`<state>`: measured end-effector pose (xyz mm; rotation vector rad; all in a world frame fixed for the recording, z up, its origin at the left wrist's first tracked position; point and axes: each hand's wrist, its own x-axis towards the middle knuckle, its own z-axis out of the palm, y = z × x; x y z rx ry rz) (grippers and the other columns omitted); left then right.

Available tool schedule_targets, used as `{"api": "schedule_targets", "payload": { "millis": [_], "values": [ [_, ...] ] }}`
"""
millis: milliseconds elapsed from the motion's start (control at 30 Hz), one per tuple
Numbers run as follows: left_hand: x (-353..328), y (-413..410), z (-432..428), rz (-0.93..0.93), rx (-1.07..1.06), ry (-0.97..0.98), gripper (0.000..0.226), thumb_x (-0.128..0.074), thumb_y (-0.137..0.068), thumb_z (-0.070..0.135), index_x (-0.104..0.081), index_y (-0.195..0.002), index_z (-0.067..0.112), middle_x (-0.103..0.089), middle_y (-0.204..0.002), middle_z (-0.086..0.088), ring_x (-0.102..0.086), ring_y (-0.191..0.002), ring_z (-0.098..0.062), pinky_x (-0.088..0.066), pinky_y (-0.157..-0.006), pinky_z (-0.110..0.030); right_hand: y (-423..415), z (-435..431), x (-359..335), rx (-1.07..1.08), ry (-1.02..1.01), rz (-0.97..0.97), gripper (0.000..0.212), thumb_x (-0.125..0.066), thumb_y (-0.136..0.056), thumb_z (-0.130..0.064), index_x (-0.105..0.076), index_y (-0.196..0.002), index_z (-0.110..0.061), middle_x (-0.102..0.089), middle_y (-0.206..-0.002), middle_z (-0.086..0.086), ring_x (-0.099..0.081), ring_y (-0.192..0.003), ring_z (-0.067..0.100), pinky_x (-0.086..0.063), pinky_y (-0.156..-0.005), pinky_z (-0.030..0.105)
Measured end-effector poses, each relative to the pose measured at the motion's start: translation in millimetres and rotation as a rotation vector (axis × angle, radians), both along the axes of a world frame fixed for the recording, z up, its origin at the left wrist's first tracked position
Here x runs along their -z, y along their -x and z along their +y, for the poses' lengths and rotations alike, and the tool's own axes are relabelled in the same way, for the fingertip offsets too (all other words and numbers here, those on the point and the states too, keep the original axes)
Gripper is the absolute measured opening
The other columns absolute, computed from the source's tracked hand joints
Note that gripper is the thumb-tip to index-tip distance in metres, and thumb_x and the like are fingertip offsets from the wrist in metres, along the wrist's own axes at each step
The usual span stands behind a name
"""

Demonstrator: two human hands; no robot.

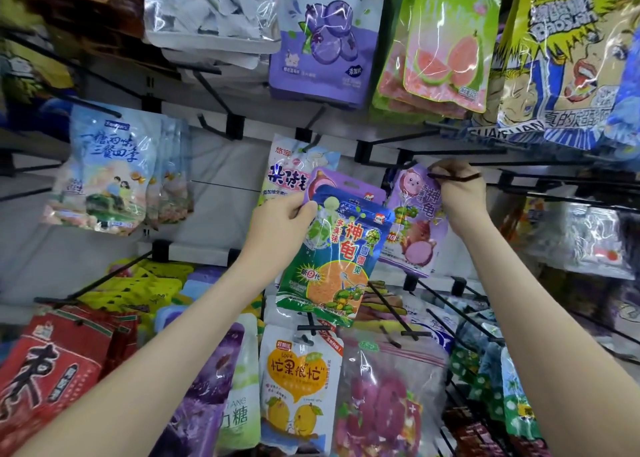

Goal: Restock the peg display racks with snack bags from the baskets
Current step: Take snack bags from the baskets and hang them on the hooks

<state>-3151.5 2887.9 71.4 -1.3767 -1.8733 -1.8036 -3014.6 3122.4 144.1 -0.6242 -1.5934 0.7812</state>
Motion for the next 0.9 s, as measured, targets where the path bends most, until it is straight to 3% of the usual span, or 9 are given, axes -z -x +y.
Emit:
{"api": "schedule_targets", "payload": {
  "millis": [200,300,367,467,567,633,733,800,900],
  "values": [
    [3,2,-7,-0.030,-0.020,0.004,0.046,-0.051,-0.097,0.021,-0.026,-0.059,0.015,-0.021,-0.050,0.004,-0.020,-0.049,-0.011,-0.014,-0.049,-0.026,5,4,2,0.029,-0.017,-0.024,0.029,-0.052,-0.087,-0.002,-0.063,-0.075,-0.025,-0.065,-0.082,-0.003,-0.060,-0.088,0.020,-0.049,-0.078,0.032],
    [5,2,-8,-0.060,-0.018,-0.003,0.044,-0.052,-0.097,0.020,-0.028,-0.060,0.015,-0.021,-0.051,0.005,-0.020,-0.048,-0.011,-0.014,-0.048,-0.024,0,8,9,0.139,-0.140,-0.135,0.022,-0.049,-0.082,-0.019,-0.070,-0.089,-0.019,-0.068,-0.094,0.001,-0.060,-0.094,0.022,-0.048,-0.088,0.039],
    [7,3,-8,-0.090,-0.013,-0.010,0.043,-0.052,-0.096,0.021,-0.030,-0.060,0.014,-0.021,-0.051,0.005,-0.020,-0.049,-0.010,-0.016,-0.050,-0.026,-4,1,16,0.303,-0.248,-0.272,0.039,-0.043,-0.077,-0.031,-0.069,-0.105,-0.022,-0.063,-0.113,0.003,-0.052,-0.109,0.029,-0.039,-0.093,0.046],
    [10,2,-10,-0.130,0.017,-0.011,0.044,-0.052,-0.097,0.022,-0.029,-0.060,0.014,-0.021,-0.048,0.005,-0.019,-0.051,-0.012,-0.016,-0.054,-0.031,-12,-27,34,0.511,-0.321,-0.278,0.038,-0.049,-0.085,-0.008,-0.056,-0.122,-0.012,-0.045,-0.133,0.012,-0.037,-0.120,0.035,-0.029,-0.093,0.042],
    [12,-1,-9,-0.162,0.050,-0.021,0.045,-0.051,-0.096,0.022,-0.027,-0.058,0.016,-0.021,-0.045,0.005,-0.019,-0.053,-0.014,-0.016,-0.057,-0.032,-20,-64,57,0.297,-0.317,-0.075,0.015,-0.051,-0.089,-0.004,-0.052,-0.103,-0.004,-0.053,-0.102,0.010,-0.050,-0.096,0.026,-0.038,-0.081,0.038],
    [13,-3,-8,-0.159,0.057,-0.028,0.044,-0.052,-0.096,0.021,-0.028,-0.059,0.016,-0.021,-0.047,0.005,-0.020,-0.055,-0.015,-0.016,-0.057,-0.032,-22,-93,63,0.016,-0.184,-0.091,0.003,-0.053,-0.094,-0.015,-0.055,-0.093,-0.013,-0.057,-0.085,0.000,-0.053,-0.076,0.012,-0.042,-0.070,0.028],
    [15,-7,-6,-0.138,0.091,-0.030,0.041,-0.051,-0.096,0.023,-0.030,-0.062,0.015,-0.021,-0.050,0.006,-0.020,-0.055,-0.012,-0.016,-0.057,-0.031,-18,-120,67,-0.276,-0.135,-0.187,0.007,-0.059,-0.093,-0.021,-0.058,-0.086,-0.021,-0.062,-0.083,0.003,-0.056,-0.073,0.010,-0.045,-0.064,0.025],
    [16,-9,-7,-0.138,0.120,-0.034,0.040,-0.050,-0.097,0.022,-0.031,-0.063,0.014,-0.021,-0.051,0.008,-0.020,-0.054,-0.009,-0.015,-0.055,-0.028,-15,-127,66,-0.305,-0.170,-0.216,0.010,-0.062,-0.091,-0.015,-0.058,-0.083,-0.020,-0.064,-0.082,0.009,-0.057,-0.076,0.015,-0.046,-0.067,0.034],
    [16,-13,-8,-0.100,0.149,-0.009,0.038,-0.044,-0.101,0.020,-0.030,-0.066,0.014,-0.022,-0.058,0.006,-0.020,-0.052,-0.007,-0.016,-0.052,-0.025,-13,-129,66,-0.276,-0.191,-0.205,0.018,-0.063,-0.089,-0.009,-0.056,-0.078,-0.021,-0.059,-0.071,-0.004,-0.053,-0.070,0.014,-0.044,-0.066,0.034]
  ]
}}
